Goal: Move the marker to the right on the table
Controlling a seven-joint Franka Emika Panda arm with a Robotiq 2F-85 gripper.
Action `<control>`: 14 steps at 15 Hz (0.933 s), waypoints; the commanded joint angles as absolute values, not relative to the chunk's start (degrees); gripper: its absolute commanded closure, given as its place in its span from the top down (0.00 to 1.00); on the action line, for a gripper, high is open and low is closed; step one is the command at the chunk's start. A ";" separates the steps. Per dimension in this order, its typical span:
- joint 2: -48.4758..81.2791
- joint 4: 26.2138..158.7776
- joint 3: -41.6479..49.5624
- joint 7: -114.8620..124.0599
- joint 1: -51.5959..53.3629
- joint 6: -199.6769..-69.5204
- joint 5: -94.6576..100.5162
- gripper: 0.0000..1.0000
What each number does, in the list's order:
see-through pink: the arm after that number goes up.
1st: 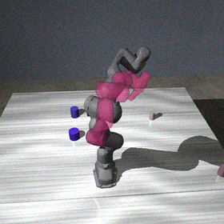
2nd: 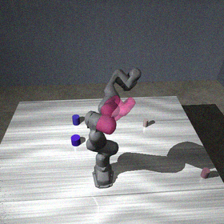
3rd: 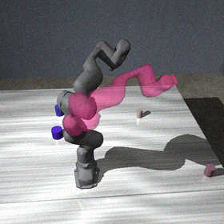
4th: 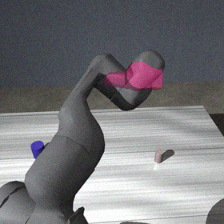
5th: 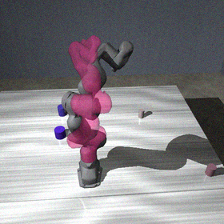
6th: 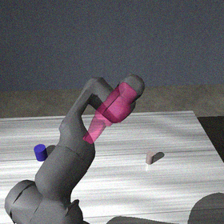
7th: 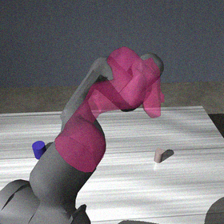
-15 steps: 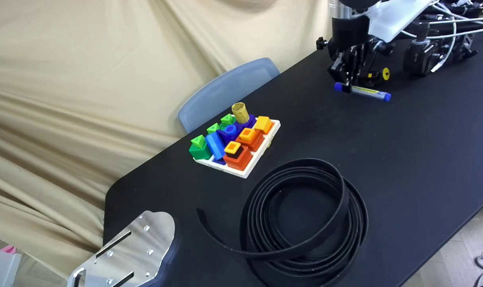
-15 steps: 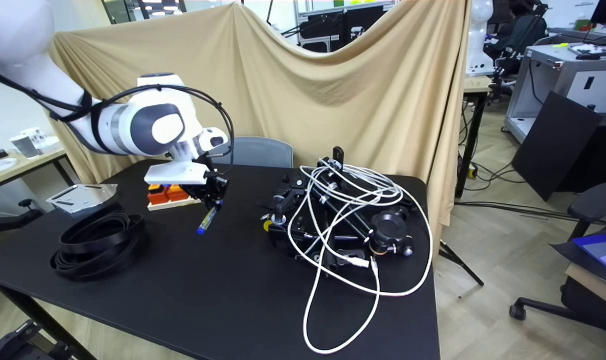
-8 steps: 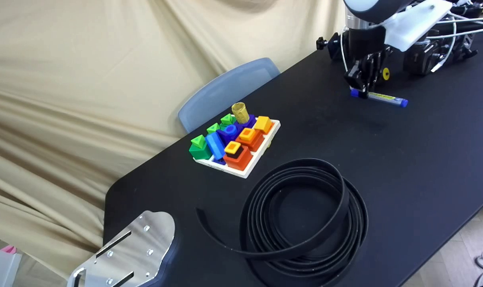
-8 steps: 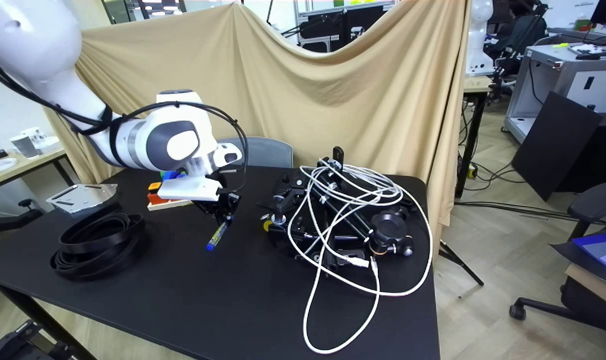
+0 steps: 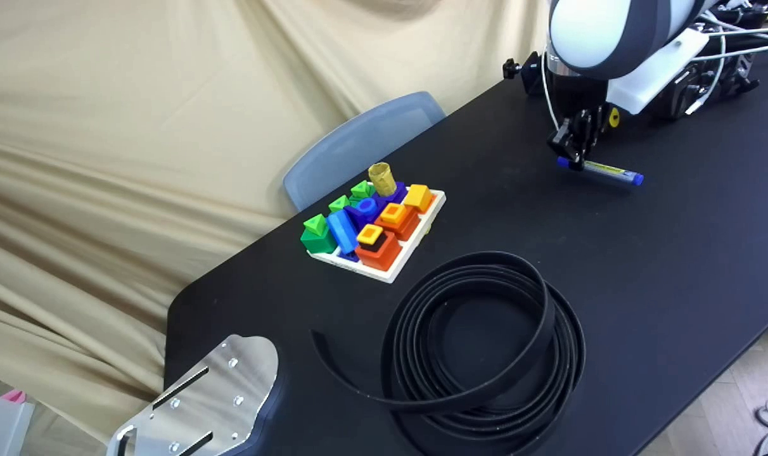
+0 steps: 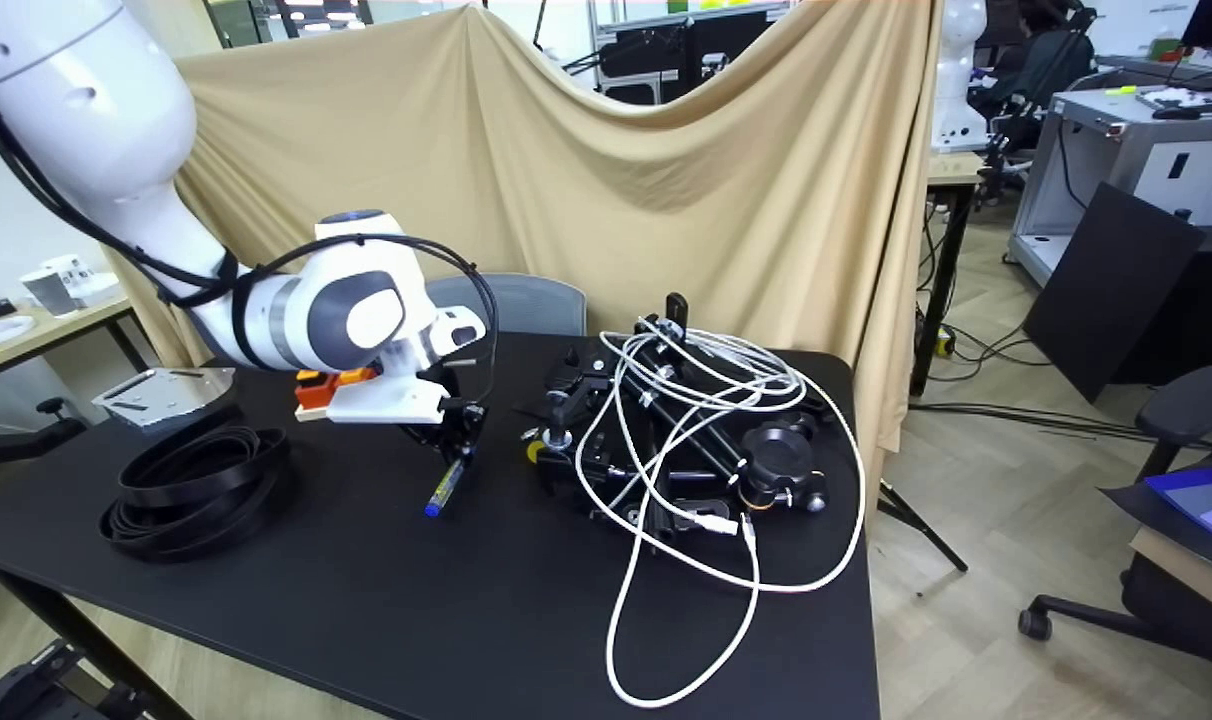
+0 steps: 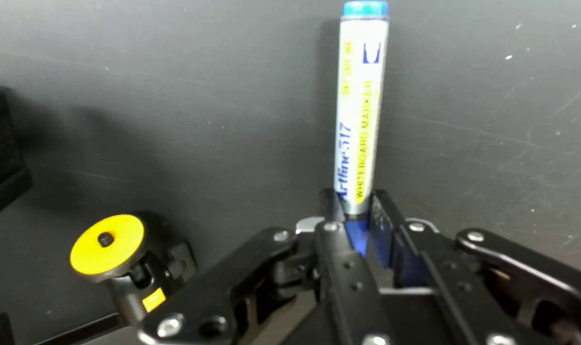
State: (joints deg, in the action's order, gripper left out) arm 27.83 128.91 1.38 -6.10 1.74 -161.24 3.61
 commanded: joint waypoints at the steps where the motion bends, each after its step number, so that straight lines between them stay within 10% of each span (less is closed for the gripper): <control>1: 29.09 127.91 2.79 -2.48 3.82 -161.89 5.35 0.05; 2: 29.19 127.87 2.91 -2.33 4.11 -161.66 5.37 0.42; 11: 24.08 130.99 2.21 -1.87 4.89 -163.72 4.88 0.98; 14: 20.46 131.97 -1.05 -2.77 3.06 -161.01 1.40 1.00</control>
State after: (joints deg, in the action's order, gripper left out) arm 25.63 129.28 1.59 -4.18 4.43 -163.32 3.44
